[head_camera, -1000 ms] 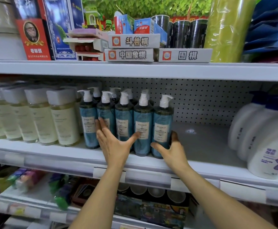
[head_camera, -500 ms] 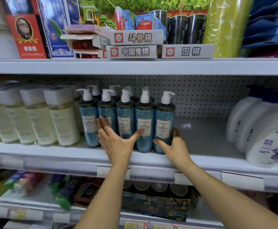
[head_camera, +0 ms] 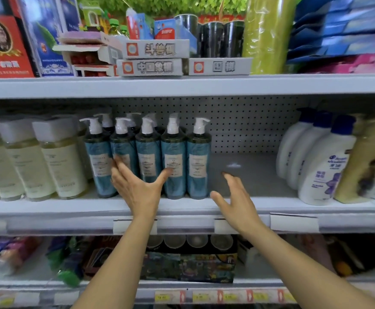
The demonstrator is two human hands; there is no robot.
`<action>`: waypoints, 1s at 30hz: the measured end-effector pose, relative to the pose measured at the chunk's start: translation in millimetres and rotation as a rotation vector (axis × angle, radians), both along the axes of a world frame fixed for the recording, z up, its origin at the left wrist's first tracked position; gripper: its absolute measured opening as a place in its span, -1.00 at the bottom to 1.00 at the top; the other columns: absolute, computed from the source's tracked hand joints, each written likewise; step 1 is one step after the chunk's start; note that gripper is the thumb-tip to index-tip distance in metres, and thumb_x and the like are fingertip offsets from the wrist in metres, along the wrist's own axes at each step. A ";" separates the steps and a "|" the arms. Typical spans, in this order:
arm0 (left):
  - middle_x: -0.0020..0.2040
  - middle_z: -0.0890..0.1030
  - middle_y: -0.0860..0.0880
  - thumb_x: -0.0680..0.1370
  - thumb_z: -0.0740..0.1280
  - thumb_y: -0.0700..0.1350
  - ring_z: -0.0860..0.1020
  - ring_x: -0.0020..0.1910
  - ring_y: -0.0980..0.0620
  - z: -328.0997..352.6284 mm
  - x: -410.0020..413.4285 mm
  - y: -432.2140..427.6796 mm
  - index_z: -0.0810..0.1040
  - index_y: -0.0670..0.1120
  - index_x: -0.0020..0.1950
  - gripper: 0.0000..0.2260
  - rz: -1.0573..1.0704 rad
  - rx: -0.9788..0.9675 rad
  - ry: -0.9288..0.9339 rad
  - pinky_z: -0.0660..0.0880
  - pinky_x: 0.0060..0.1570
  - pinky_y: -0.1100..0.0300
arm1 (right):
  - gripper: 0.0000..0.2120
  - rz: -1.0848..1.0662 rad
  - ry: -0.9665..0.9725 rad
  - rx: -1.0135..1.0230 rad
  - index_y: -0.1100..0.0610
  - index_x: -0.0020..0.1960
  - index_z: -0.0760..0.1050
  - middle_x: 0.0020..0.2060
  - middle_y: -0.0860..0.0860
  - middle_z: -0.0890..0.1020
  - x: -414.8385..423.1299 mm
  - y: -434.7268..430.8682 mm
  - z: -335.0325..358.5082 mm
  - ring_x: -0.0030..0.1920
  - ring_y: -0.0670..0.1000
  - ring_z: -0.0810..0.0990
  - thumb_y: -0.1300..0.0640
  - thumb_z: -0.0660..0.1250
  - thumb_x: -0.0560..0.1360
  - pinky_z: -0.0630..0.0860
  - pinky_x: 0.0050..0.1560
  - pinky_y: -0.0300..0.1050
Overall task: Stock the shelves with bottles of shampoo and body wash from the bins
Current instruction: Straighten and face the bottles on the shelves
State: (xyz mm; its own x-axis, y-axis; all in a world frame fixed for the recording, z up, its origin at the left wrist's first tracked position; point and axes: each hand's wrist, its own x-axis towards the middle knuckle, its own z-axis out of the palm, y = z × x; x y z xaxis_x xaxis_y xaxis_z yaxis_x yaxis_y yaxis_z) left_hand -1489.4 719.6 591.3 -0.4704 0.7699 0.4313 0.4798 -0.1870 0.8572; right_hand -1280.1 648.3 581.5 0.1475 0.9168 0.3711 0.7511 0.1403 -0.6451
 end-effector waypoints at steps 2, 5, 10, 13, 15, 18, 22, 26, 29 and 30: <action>0.63 -0.05 -0.09 0.29 0.44 0.37 -0.05 0.60 -0.09 1.7 12.0 -8.6 -0.08 -0.08 0.63 0.14 0.004 0.087 -0.034 -0.02 0.57 -0.08 | -0.43 0.004 0.025 0.039 0.03 0.56 0.14 0.51 -0.08 0.23 12.9 -10.4 -0.6 0.47 -0.06 0.26 -0.07 0.22 0.62 0.28 0.41 -0.09; 0.61 0.00 0.02 0.40 0.48 0.22 0.01 0.58 0.04 12.0 50.9 -34.9 0.00 -0.06 0.62 -0.02 -0.106 0.239 -0.083 0.08 0.47 0.17 | -0.52 0.000 0.039 0.113 -0.03 0.51 0.22 0.43 -0.16 0.29 36.1 -24.9 -0.1 0.42 -0.15 0.28 -0.02 0.23 0.63 0.27 0.31 -0.21; 0.48 0.25 0.16 0.52 0.45 0.08 0.24 0.46 0.24 19.3 137.7 -77.8 0.21 0.12 0.52 -0.35 -0.505 0.234 -0.140 0.21 0.39 0.31 | -0.61 -0.082 0.096 0.282 0.01 0.40 0.37 0.30 -0.13 0.42 87.5 -44.9 3.2 0.34 -0.12 0.37 0.14 0.28 0.60 0.33 0.36 -0.12; 0.36 0.42 0.15 0.54 0.45 -0.05 0.41 0.31 0.28 16.3 184.7 -84.3 0.36 0.11 0.42 -0.51 -0.703 0.121 -0.211 0.38 0.35 0.25 | -0.64 -0.216 0.133 0.419 0.06 0.33 0.41 0.19 -0.10 0.43 122.7 -56.3 6.4 0.25 -0.05 0.42 0.23 0.31 0.55 0.41 0.29 0.03; 0.32 0.46 0.13 0.54 0.45 -0.08 0.45 0.28 0.25 14.8 212.0 -87.1 0.39 0.08 0.40 -0.54 -0.768 0.030 -0.215 0.45 0.21 0.36 | -0.61 -0.298 0.197 0.506 0.10 0.31 0.37 0.17 -0.10 0.37 146.7 -62.6 8.2 0.23 0.00 0.42 0.26 0.32 0.51 0.43 0.27 0.09; 0.36 0.44 0.10 0.53 0.45 -0.05 0.41 0.33 0.17 14.4 246.3 -89.8 0.33 0.03 0.47 -0.45 -0.823 -0.083 -0.177 0.36 0.06 0.52 | -0.48 -0.389 0.318 0.556 0.06 0.38 0.25 0.25 -0.11 0.30 180.4 -64.6 6.4 0.32 0.08 0.39 0.22 0.33 0.48 0.41 0.32 0.18; 0.56 0.21 0.04 0.48 0.48 0.10 0.28 0.48 0.07 19.5 281.8 -86.7 0.12 0.01 0.60 -0.19 -0.904 -0.224 -0.141 0.32 0.39 0.11 | -0.36 -0.324 0.469 0.406 0.00 0.53 0.10 0.44 -0.05 0.24 204.5 -66.1 2.0 0.46 -0.02 0.26 0.19 0.30 0.55 0.31 0.45 0.16; 0.60 0.09 0.00 0.45 0.50 0.13 0.21 0.54 -0.04 23.8 300.9 -82.4 0.00 0.02 0.64 -0.07 -0.907 -0.322 -0.127 0.29 0.45 -0.03 | -0.33 -0.224 0.521 0.324 -0.14 0.54 0.07 0.47 -0.07 0.29 217.5 -64.6 -7.5 0.45 -0.04 0.32 0.17 0.30 0.55 0.36 0.42 0.16; 0.56 0.18 -0.01 0.44 0.53 0.08 0.27 0.48 0.01 24.9 307.9 -80.6 0.03 0.03 0.62 -0.09 -0.905 -0.339 -0.108 0.33 0.37 0.05 | -0.33 -0.223 0.513 0.256 -0.20 0.52 0.07 0.46 -0.05 0.34 225.2 -63.1 -10.4 0.45 -0.03 0.34 0.12 0.31 0.55 0.35 0.42 0.17; 0.49 0.26 0.02 0.44 0.54 0.05 0.32 0.40 0.06 26.8 309.1 -81.0 0.08 0.01 0.60 -0.12 -0.911 -0.341 -0.106 0.36 0.30 0.11 | -0.34 -0.214 0.512 0.236 -0.22 0.52 0.07 0.46 -0.05 0.35 227.0 -62.2 -10.4 0.45 -0.03 0.34 0.10 0.30 0.55 0.35 0.43 0.17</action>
